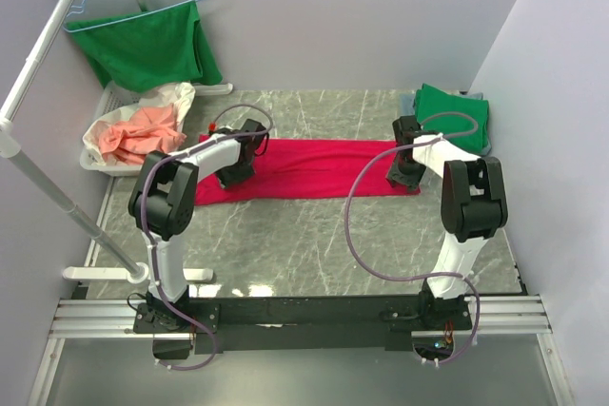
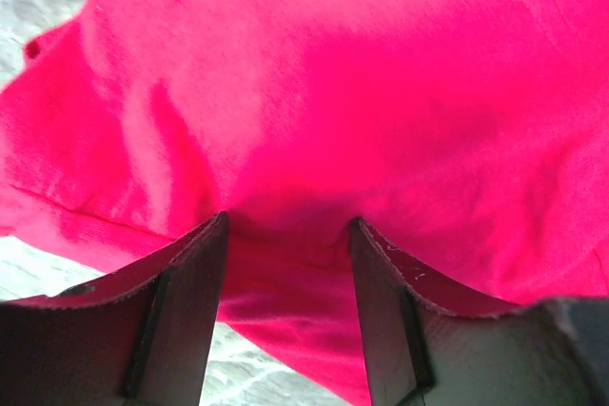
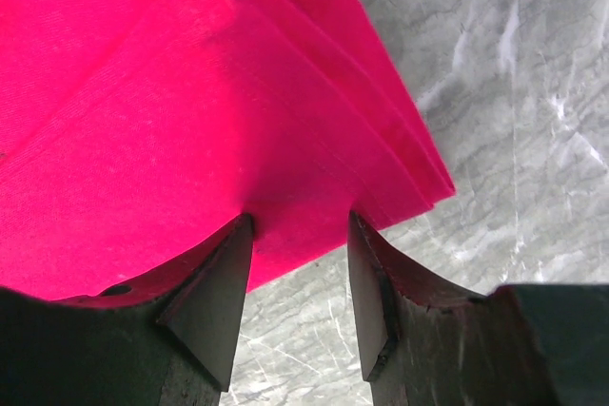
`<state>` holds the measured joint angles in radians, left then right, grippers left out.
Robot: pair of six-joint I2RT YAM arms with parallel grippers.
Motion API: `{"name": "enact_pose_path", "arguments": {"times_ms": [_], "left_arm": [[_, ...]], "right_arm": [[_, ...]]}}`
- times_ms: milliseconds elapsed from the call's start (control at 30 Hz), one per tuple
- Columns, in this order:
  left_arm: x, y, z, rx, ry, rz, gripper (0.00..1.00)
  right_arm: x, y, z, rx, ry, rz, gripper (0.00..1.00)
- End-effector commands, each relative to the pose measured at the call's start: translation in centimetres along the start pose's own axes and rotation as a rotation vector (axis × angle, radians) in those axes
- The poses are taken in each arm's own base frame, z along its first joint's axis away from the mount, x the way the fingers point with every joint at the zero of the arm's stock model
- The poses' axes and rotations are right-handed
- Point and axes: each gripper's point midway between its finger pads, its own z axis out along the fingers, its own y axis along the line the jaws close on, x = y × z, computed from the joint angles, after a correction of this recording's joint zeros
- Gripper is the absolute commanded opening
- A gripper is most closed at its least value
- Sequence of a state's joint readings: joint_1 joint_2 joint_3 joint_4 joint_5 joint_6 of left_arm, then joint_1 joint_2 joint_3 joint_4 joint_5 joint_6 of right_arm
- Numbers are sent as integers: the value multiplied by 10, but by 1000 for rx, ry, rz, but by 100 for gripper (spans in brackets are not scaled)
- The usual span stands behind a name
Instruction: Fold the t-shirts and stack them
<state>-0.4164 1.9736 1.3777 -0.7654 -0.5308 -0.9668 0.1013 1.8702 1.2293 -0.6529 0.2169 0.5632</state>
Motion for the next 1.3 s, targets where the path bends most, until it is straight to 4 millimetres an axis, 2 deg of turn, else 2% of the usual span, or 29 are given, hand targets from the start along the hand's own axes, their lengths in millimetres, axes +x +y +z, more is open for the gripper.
{"name": "enact_pose_path", "arguments": {"times_ms": [0,167,200,367,500,733,867,900,967,1000,1033,1067,1100,1133,1167,1200,1233,1267], "left_arm": [[-22,25,-3,-78,-33,-12,59],[-41,3,-5,-47,-45,-7,58],[-49,-4,-12,-28,-59,-18,58],[-64,-17,-38,95,-92,-51,59],[-58,-20,-37,113,-69,-52,61],[-36,-24,-10,36,17,-47,61],[-28,-32,9,5,50,-52,62],[-35,-36,10,9,49,-66,62],[-31,-41,23,-4,72,-73,62],[-42,-49,23,14,66,-95,62],[-43,-52,26,15,72,-101,62],[-40,-58,37,9,88,-93,62],[-56,-70,35,43,69,-116,62],[-60,-75,37,48,72,-118,61],[-57,-81,50,42,85,-107,61],[-76,-95,46,86,58,-130,62],[-81,-102,49,105,56,-123,61],[-77,-108,60,113,77,-116,61]], "right_arm": [[6,-19,1,105,27,-25,52],[13,-23,-1,109,32,-30,51],[13,-24,-2,110,30,-30,51],[-1,-21,-21,74,-33,-3,51],[-13,-18,-40,42,-76,14,51],[-27,-18,-71,-5,-143,30,53],[-32,-16,-77,-19,-158,30,53],[-34,-15,-78,-22,-160,29,53],[-35,-14,-79,-25,-164,27,53],[-36,-14,-80,-26,-166,28,53],[-36,-13,-80,-27,-167,27,53],[-37,-13,-80,-28,-169,28,53],[-39,-13,-80,-28,-171,27,53],[-38,-12,-79,-30,-167,23,53],[-39,-10,-78,-31,-166,20,53],[-40,-8,-75,-29,-161,18,53],[-41,-7,-73,-27,-155,14,53],[-41,-5,-71,-26,-148,10,53]]}}
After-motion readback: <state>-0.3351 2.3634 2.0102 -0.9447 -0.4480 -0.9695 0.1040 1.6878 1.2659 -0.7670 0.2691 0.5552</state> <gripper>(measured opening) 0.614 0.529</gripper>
